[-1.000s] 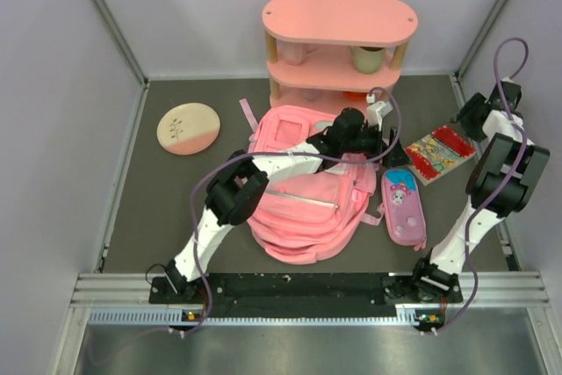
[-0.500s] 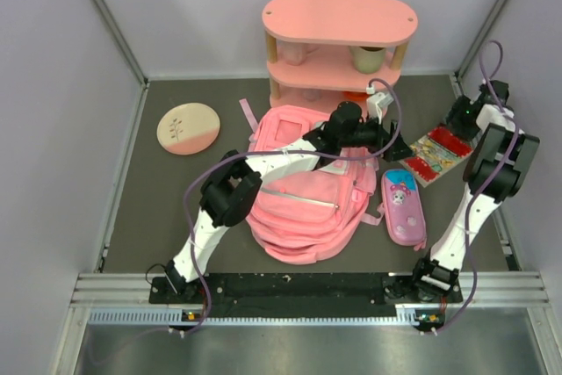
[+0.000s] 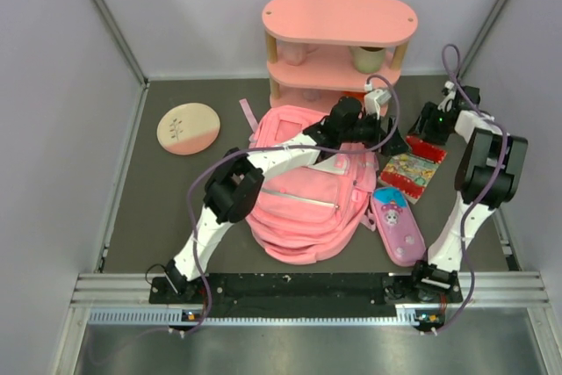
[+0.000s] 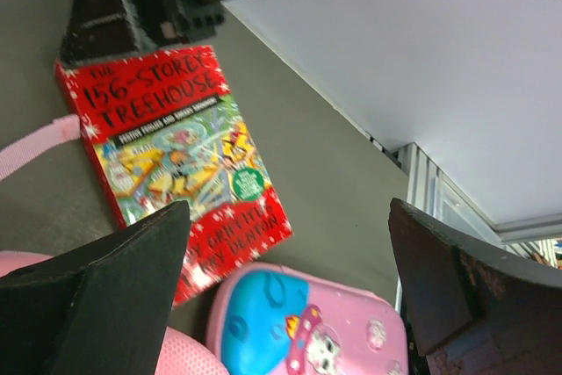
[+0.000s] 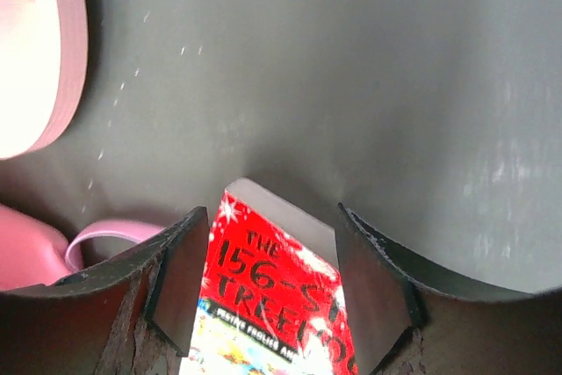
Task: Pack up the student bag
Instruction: Move the book to the center of the board.
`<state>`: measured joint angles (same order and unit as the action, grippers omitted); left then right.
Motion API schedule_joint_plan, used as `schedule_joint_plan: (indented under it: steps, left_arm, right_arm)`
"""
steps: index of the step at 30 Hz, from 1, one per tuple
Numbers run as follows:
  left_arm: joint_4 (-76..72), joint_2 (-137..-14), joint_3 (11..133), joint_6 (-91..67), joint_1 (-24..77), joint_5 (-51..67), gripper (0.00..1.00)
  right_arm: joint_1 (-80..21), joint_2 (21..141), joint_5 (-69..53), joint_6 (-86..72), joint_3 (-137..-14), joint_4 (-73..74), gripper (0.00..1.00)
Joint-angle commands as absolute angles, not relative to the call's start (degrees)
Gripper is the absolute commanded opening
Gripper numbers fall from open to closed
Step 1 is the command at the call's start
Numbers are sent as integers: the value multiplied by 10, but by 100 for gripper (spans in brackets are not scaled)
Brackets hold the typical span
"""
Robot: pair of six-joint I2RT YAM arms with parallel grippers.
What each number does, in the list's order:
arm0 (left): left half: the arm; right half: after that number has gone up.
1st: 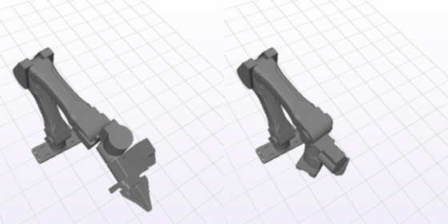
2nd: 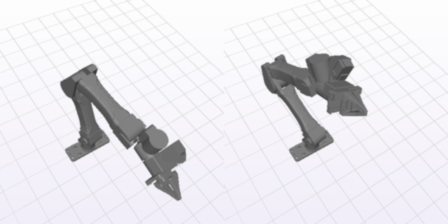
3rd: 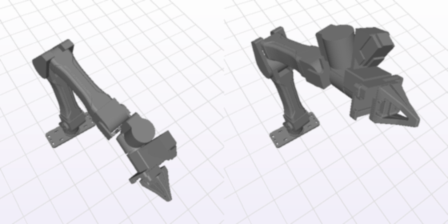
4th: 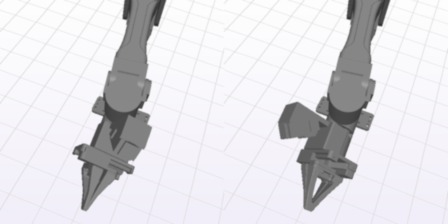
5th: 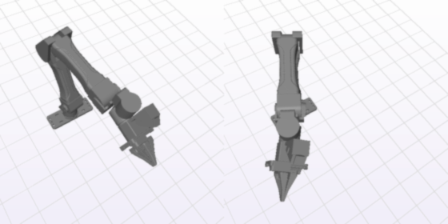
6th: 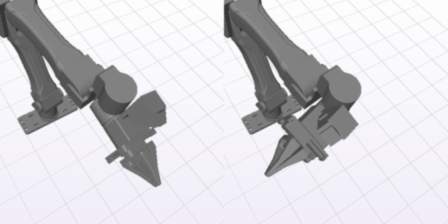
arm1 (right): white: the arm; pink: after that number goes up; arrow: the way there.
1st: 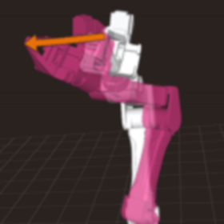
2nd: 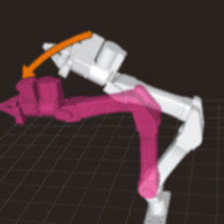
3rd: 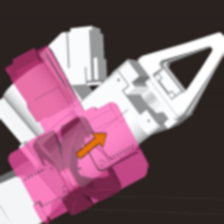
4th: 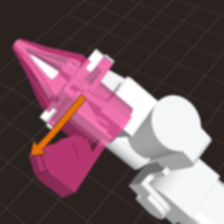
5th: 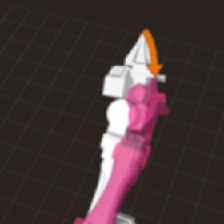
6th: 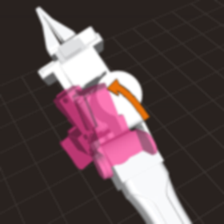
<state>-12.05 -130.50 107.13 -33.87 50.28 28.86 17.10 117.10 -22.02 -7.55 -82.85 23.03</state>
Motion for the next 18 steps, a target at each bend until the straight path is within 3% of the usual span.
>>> schedule_joint_plan:
  steps: [1, 11, 18]
  left_arm:
    - [-60, -1354, 1150, -320, 500, 275, 99]
    - [-17, -1450, 1216, -366, 501, 275, 99]
    - [0, -1493, 1239, -379, 505, 288, 99]
  right_arm:
    - [192, 1036, -173, -166, -771, 189, 60]
    - [248, 876, -171, -296, -572, 164, 63]
    - [255, 839, -186, -344, -468, 135, 63]
